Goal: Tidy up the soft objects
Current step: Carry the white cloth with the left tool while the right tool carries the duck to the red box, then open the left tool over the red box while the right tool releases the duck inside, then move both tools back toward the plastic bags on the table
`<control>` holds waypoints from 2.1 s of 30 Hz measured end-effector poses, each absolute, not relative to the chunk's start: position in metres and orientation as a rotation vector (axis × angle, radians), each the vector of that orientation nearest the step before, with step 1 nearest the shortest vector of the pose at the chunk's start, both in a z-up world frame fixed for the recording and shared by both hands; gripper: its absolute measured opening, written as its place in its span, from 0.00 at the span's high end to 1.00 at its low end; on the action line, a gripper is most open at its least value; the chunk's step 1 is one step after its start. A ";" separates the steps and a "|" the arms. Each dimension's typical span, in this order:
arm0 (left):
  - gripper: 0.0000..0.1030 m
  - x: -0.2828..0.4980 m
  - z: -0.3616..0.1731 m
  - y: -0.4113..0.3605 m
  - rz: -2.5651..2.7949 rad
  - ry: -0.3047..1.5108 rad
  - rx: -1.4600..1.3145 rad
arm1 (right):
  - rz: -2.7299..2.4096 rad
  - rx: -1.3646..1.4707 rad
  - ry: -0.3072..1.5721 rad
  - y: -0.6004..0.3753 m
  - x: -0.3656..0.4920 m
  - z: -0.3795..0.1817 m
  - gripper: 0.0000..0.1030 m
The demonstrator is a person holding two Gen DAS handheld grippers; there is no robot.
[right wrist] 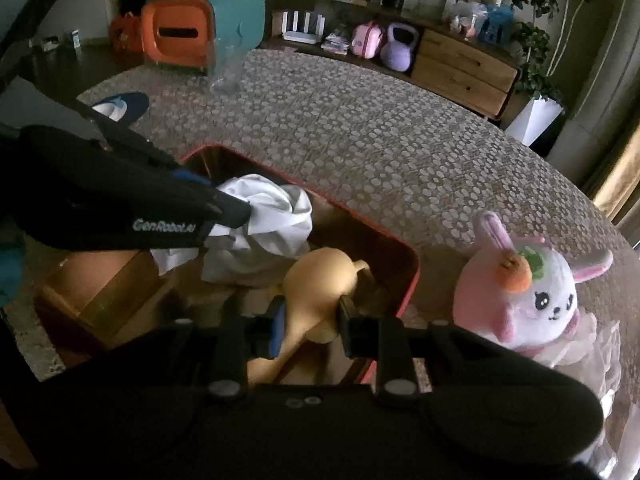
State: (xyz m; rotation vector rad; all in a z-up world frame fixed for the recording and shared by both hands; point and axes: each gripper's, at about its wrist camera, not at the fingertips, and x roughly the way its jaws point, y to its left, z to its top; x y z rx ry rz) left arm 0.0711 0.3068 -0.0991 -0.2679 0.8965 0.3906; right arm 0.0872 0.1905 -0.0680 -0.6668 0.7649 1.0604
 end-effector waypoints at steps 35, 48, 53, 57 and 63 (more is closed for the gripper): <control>0.73 0.057 -0.084 0.289 0.425 0.842 -0.193 | 1.090 -0.597 0.731 0.172 0.078 -0.048 0.41; 0.73 0.037 -0.053 0.263 0.443 0.791 -0.168 | 1.111 -0.462 0.691 0.131 0.074 -0.013 0.21; 0.72 0.031 -0.043 0.251 0.433 0.773 -0.173 | 1.134 -0.412 0.693 0.113 0.069 0.001 0.15; 0.45 0.026 -0.032 0.238 0.425 0.749 -0.166 | 1.141 -0.389 0.673 0.099 0.063 0.010 0.11; 0.26 0.020 -0.014 0.211 0.411 0.698 -0.124 | 1.138 -0.360 0.649 0.074 0.057 0.024 0.09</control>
